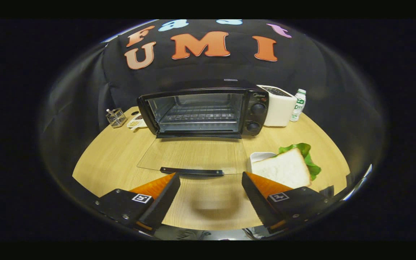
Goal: Open the toaster oven, put the food inside, and close the toaster oven door.
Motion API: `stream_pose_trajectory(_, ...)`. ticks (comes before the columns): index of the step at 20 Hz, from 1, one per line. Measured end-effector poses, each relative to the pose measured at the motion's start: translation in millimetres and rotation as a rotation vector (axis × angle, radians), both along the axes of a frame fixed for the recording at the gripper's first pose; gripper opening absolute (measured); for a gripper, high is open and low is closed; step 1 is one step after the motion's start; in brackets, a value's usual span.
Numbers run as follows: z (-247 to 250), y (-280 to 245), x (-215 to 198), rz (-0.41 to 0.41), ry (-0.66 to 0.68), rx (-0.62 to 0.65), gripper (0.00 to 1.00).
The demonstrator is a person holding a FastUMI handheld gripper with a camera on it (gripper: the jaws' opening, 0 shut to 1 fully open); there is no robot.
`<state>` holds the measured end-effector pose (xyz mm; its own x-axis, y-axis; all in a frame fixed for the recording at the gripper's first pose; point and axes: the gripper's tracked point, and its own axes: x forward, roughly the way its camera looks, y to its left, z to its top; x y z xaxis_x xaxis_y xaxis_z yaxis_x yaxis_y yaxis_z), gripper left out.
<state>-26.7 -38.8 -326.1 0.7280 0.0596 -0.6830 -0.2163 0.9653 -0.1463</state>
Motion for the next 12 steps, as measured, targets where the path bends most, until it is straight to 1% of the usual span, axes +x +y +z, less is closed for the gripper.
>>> stream_pose_trajectory(2,16,-18,-2,-0.013,0.017,0.004,1.0)
stream_pose_trajectory(4,27,-32,-3,-0.017,0.058,0.05,1.0)
stream_pose_trajectory(8,42,-82,10,-0.023,0.133,0.06,1.0)
stream_pose_trajectory(12,45,-121,30,0.009,0.216,0.079,1.0)
